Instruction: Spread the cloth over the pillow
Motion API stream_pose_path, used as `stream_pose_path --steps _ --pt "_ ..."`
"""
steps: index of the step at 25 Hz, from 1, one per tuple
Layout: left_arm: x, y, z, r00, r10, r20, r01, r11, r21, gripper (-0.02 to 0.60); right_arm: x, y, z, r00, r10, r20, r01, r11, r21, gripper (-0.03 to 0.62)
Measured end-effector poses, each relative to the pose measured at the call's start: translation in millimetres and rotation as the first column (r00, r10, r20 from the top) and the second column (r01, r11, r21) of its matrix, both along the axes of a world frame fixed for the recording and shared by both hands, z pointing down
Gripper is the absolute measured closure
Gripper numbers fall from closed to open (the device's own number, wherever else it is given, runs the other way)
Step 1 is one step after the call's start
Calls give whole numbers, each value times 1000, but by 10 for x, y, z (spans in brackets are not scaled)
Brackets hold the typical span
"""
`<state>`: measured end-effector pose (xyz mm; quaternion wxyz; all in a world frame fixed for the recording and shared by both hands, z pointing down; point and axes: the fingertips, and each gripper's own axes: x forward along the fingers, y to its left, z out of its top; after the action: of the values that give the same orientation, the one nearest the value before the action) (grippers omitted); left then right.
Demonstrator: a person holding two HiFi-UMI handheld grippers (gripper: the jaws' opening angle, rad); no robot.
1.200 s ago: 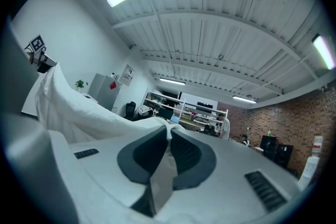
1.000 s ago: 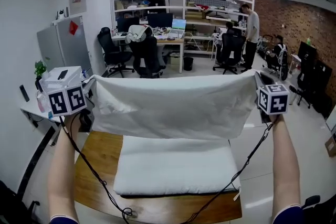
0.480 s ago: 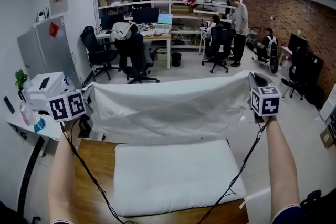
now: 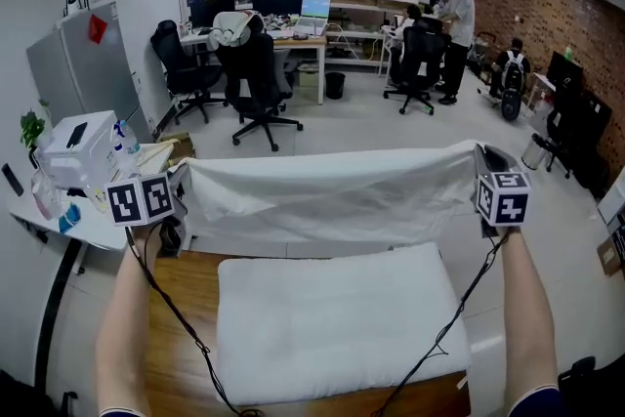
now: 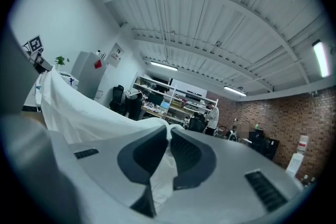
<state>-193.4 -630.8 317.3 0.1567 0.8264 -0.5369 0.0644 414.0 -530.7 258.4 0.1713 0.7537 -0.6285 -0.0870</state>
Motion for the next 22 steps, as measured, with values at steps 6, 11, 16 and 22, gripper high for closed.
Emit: stream_pose_path --steps 6,11,16,22 --pt "-75 15 589 1000 20 -7 -20 993 -119 571 -69 38 492 1000 -2 29 4 997 -72 556" --pt "-111 147 955 998 33 -44 -42 978 -205 571 -98 198 783 998 -9 60 16 994 -112 556" --pt "-148 368 1176 993 68 -100 -94 955 -282 571 -123 419 1027 997 -11 82 24 988 -155 556" --pt "-177 728 1236 985 145 -95 -169 927 -334 571 -160 833 1140 992 -27 122 48 984 -171 556"
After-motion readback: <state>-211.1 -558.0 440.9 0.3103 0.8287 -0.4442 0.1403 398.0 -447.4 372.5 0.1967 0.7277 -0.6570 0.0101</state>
